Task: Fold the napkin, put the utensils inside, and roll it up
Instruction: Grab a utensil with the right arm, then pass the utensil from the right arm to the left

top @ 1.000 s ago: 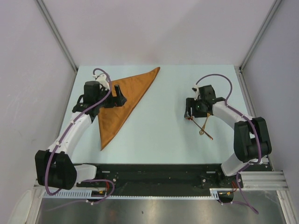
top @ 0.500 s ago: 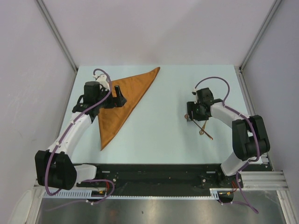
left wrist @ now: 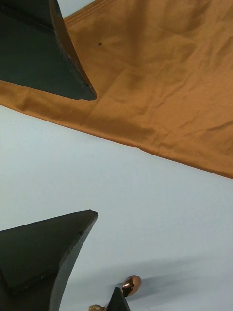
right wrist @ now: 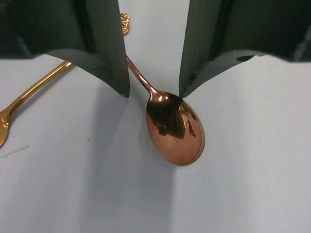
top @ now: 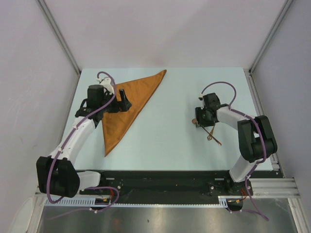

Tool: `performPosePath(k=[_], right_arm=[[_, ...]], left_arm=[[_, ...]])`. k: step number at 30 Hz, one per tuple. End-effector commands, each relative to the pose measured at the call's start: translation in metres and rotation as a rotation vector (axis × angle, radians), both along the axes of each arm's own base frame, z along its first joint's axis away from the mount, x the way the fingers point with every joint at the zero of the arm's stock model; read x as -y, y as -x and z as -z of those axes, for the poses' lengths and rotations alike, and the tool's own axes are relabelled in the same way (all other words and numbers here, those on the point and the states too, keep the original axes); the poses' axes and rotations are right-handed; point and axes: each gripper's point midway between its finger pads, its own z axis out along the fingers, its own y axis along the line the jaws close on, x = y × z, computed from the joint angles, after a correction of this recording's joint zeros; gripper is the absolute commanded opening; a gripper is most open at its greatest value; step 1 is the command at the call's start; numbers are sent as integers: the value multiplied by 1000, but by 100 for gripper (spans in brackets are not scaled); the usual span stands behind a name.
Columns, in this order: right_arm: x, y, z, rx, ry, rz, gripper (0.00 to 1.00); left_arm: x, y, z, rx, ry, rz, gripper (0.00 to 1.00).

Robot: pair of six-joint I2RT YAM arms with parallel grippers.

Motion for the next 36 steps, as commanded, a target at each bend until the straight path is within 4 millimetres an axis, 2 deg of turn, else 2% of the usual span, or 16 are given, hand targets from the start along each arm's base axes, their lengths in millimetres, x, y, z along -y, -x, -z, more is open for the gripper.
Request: performPosePath(k=[1, 2, 5, 8, 14, 16, 17, 18, 19, 21, 22, 24, 25, 30, 34, 36], right_arm=[[-5, -4, 11, -6, -13, -6, 43], [-9, -4, 11, -9, -35, -14, 30], [-19, -4, 5, -10, -88, -24, 11], [-31, -3, -15, 4, -159, -38, 0], [-72, -8, -105, 150, -429, -106, 0], [-84, -12, -132, 220, -523, -125, 0], [-94, -6, -152, 230, -612, -130, 0], [-99, -5, -163, 247, -663, -137, 0], [-106, -8, -175, 305, -724, -160, 0], [-117, -2, -204, 324, -869, -161, 0], [-122, -3, -215, 377, -929, -180, 0], [-129, 6, -233, 363, -1046, -188, 0], [-131, 5, -251, 434, -1094, -225, 0], [-141, 25, -286, 440, -1299, -307, 0], [-146, 36, -297, 409, -1409, -342, 0], [-147, 44, -308, 435, -1460, -386, 0]], left_arm=[[1, 2, -9, 40, 1, 21, 100], [3, 1, -10, 43, 13, 25, 100], [14, 4, -13, 50, 66, 67, 99], [33, 8, -19, 72, 120, 130, 99], [97, 35, -38, 123, 235, 326, 98], [117, 52, -34, 110, 303, 396, 97], [130, 58, -49, 147, 385, 447, 96], [135, 68, -38, 124, 423, 467, 96], [143, 72, -56, 175, 498, 490, 95], [150, 88, -49, 162, 566, 528, 94], [155, 93, -66, 208, 629, 551, 93], [157, 103, -65, 205, 692, 563, 91], [160, 110, -81, 243, 756, 588, 89], [168, 129, -101, 271, 895, 666, 84], [176, 138, -119, 285, 1005, 726, 80], [186, 138, -117, 247, 1042, 747, 77]])
